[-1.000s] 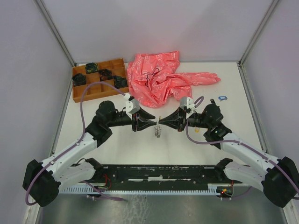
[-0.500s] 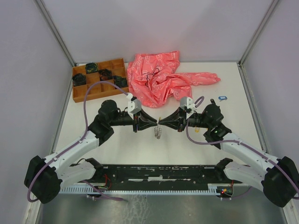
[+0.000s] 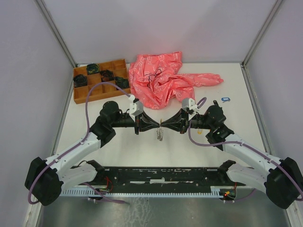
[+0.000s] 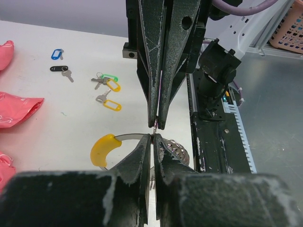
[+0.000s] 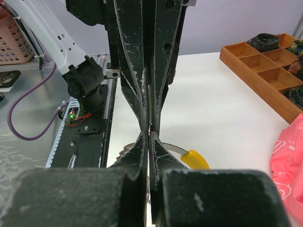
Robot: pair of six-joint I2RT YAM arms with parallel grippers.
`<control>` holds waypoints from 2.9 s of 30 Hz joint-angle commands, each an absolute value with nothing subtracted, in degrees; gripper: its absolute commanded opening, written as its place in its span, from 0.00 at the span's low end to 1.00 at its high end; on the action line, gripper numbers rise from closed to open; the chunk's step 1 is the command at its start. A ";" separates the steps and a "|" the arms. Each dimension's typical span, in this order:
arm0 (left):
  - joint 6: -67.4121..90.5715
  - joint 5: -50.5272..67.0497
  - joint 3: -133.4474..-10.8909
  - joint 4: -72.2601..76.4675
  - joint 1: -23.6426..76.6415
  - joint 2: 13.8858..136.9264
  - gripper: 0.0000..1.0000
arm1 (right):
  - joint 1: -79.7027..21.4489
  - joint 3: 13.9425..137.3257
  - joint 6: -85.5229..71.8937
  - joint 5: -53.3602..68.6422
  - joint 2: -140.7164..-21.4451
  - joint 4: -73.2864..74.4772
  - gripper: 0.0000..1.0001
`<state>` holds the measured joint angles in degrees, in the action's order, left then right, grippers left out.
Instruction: Put the keys on the keyring
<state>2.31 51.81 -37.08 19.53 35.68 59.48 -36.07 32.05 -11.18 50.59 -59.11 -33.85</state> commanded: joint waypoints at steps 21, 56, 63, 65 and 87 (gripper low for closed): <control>3.85 55.12 -40.25 20.21 35.24 61.71 0.08 | -35.86 33.95 -11.51 53.10 -60.22 -37.35 0.00; -18.94 19.25 -44.30 -0.93 43.30 58.69 0.03 | -35.73 38.78 -15.36 -3.46 -46.50 17.33 0.54; -16.98 13.92 -44.52 -0.98 43.24 58.23 0.03 | -32.75 42.31 -19.80 -11.52 -55.06 25.00 0.57; -16.53 11.99 -44.16 -0.79 43.24 57.52 0.03 | -30.59 43.02 -21.09 -12.12 -58.03 26.01 0.55; -13.45 6.48 -47.88 -6.30 37.75 58.80 0.03 | -19.01 49.96 -22.86 -17.36 -81.54 27.68 0.43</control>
